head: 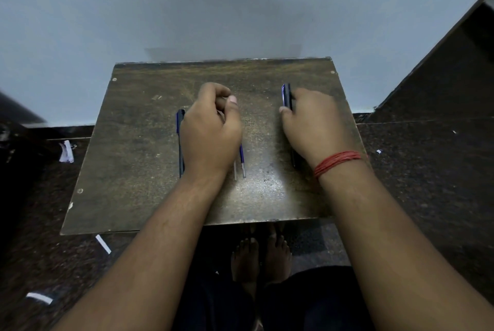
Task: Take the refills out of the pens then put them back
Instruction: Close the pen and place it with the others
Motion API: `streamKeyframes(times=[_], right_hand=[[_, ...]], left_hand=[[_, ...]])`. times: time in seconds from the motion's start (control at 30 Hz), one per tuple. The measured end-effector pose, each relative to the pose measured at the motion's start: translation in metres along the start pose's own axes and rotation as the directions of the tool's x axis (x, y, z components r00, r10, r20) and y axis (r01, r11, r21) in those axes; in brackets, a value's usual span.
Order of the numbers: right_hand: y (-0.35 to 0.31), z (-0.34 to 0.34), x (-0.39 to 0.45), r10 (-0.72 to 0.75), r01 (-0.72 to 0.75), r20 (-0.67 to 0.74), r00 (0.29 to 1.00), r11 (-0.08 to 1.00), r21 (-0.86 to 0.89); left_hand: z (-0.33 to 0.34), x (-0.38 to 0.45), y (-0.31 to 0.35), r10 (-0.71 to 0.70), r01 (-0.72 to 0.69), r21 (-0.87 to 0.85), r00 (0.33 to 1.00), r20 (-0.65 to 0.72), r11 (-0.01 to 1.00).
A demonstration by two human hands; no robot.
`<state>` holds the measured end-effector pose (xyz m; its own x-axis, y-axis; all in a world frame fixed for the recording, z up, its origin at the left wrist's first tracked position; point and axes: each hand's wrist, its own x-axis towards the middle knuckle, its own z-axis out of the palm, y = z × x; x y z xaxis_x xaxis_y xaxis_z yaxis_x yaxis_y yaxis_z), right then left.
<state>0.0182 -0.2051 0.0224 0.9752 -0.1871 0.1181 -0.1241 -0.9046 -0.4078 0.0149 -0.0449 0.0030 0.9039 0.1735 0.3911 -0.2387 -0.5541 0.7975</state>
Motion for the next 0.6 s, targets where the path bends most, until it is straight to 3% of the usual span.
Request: streamKeyframes(times=[0.2, 0.6], right_hand=[[-0.0071, 0.0024, -0.0070, 0.040, -0.026, 0.106, 0.994, 0.992, -0.122], [-0.0087, -0.0007, -0.0090, 0.091, -0.078, 0.152, 0.984, 0.993, -0.088]], left_hand=[[0.0011, 0.0002, -0.0006, 0.001, -0.001, 0.002, 1.000, -0.008, 1.000], [0.0018, -0.0004, -0.0003, -0.019, 0.019, -0.004, 1.000, 0.001, 1.000]])
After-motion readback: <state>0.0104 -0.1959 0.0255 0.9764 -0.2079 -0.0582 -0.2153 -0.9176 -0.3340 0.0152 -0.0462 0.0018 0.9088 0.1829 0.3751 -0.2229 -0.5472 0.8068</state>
